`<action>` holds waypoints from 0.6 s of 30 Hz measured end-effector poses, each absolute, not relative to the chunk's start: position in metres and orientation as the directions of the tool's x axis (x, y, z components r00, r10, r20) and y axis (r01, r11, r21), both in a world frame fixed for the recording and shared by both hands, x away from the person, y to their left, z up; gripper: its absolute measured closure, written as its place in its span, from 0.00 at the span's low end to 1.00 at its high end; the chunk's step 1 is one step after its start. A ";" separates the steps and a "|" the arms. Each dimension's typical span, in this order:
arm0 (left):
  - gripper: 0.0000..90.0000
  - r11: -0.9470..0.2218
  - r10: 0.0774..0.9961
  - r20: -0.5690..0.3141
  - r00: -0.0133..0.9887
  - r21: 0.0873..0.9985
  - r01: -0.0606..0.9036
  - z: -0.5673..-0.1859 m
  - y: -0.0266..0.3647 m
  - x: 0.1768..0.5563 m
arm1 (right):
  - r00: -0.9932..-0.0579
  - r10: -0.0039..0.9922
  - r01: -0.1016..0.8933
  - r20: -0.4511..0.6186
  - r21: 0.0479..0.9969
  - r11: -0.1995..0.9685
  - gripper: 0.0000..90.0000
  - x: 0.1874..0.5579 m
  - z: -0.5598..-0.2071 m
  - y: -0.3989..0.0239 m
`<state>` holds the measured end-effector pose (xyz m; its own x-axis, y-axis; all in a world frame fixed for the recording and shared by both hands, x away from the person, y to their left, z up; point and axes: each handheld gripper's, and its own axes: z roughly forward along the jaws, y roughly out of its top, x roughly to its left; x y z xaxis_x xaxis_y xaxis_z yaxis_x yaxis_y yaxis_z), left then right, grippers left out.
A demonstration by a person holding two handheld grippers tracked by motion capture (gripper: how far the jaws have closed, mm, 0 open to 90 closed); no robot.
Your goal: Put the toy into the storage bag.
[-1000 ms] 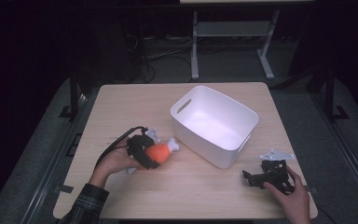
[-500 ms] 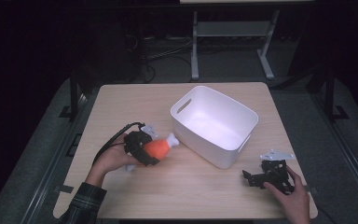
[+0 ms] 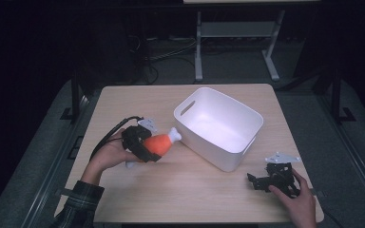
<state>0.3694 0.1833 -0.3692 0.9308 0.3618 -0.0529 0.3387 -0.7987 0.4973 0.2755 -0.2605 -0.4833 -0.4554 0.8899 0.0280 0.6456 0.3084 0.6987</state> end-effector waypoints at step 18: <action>0.23 -0.777 0.341 -0.047 0.939 0.548 0.310 -0.332 0.178 0.375 | -0.453 0.891 0.647 0.030 0.699 0.306 0.00 0.275 -0.483 -0.260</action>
<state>0.3752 0.1784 -0.3317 0.9388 0.3412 -0.0470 0.3099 -0.7770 0.5480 0.2753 -0.2604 -0.4832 -0.4534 0.8908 0.0298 0.6467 0.3058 0.6987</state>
